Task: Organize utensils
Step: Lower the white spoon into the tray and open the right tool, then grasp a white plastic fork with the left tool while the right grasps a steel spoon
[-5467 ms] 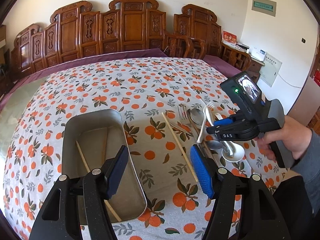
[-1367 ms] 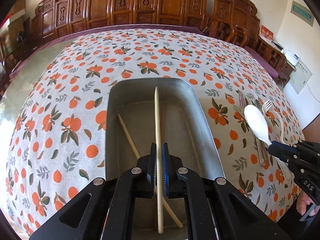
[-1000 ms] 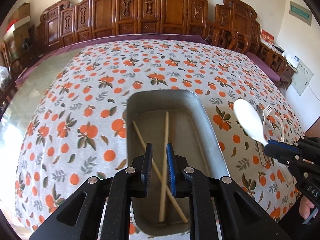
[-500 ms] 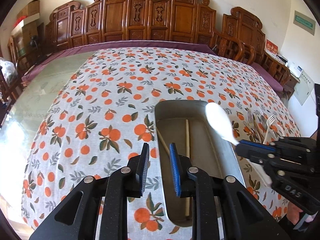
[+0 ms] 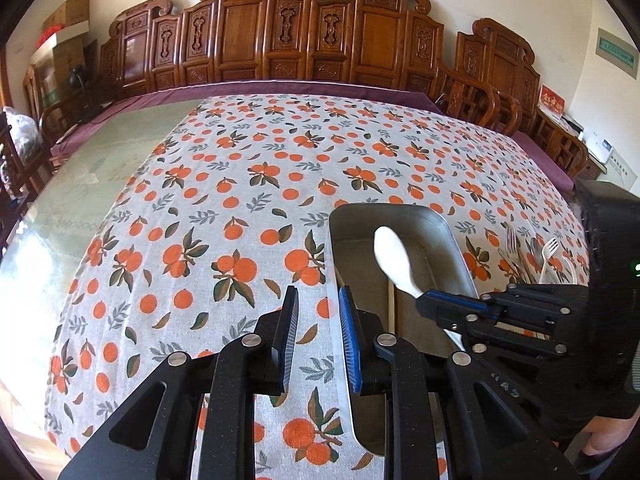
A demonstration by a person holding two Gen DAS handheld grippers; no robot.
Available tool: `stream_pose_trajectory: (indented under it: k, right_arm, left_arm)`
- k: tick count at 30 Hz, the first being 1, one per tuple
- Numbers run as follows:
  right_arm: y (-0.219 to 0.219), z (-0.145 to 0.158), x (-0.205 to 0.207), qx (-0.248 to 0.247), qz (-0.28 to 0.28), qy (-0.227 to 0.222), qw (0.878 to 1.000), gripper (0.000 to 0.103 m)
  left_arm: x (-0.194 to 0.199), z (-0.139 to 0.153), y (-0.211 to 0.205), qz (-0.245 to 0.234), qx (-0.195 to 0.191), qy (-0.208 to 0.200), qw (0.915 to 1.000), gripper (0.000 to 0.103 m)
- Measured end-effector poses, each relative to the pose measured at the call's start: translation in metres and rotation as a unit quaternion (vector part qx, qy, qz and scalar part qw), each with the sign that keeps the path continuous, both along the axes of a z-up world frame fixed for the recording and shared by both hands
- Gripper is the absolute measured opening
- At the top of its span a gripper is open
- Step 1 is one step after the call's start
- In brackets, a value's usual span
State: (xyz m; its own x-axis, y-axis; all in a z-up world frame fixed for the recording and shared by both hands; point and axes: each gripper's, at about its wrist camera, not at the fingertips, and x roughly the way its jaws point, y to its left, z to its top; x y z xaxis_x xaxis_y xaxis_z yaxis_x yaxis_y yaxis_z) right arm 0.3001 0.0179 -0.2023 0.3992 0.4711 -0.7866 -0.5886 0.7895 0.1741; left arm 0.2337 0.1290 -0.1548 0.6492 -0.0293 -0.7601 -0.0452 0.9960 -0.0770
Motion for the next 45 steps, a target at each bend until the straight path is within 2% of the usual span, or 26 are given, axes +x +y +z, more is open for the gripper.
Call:
stream_pose_trajectory:
  k: [9,11,16,20,27,32,35,37,39,43,45]
  right_arm:
    - [-0.012,0.007,-0.004,0.028,0.004,-0.009,1.0,0.006]
    - [-0.021,0.013,-0.009,0.031,0.006,-0.023,0.999,0.006]
    - [-0.058,0.035,-0.019,0.036,-0.005,-0.055,0.998,0.006]
    - [-0.098,0.048,-0.027,0.019,-0.02,-0.081,0.996,0.006]
    - [-0.168,0.057,-0.026,-0.013,-0.067,-0.107,0.992,0.006]
    - [-0.214,0.056,-0.022,-0.022,-0.109,-0.107,0.988,0.006]
    - [-0.239,0.053,-0.018,-0.015,-0.137,-0.097,0.986,0.006]
    - [-0.25,0.051,-0.016,-0.016,-0.152,-0.097,0.984,0.006]
    - [-0.26,0.046,-0.014,-0.021,-0.164,-0.097,0.981,0.011]
    - [-0.273,0.031,-0.01,-0.024,-0.181,-0.089,0.979,0.021]
    - [-0.276,0.023,-0.009,-0.026,-0.182,-0.085,0.979,0.021]
  left_arm:
    - [0.0,-0.002,-0.005,-0.007,0.0,0.002,1.0,0.019]
    - [-0.001,-0.002,-0.006,-0.009,-0.003,0.001,1.0,0.019]
    - [0.0,0.0,-0.017,-0.02,-0.004,-0.002,0.9998,0.019]
    - [0.001,0.002,-0.028,-0.031,-0.006,-0.006,0.9995,0.019]
    - [0.0,0.003,-0.053,-0.053,-0.005,-0.009,0.9985,0.02]
    - [0.0,0.002,-0.076,-0.07,-0.001,-0.009,0.9975,0.021]
    - [-0.001,0.001,-0.09,-0.084,-0.001,-0.01,0.9964,0.027]
    - [-0.002,0.0,-0.101,-0.097,-0.004,-0.008,0.9953,0.037]
    - [-0.004,-0.001,-0.112,-0.11,-0.005,-0.008,0.9939,0.043]
    - [-0.007,-0.001,-0.135,-0.134,-0.006,-0.009,0.991,0.047]
    - [-0.009,-0.001,-0.143,-0.141,-0.004,-0.011,0.9899,0.047]
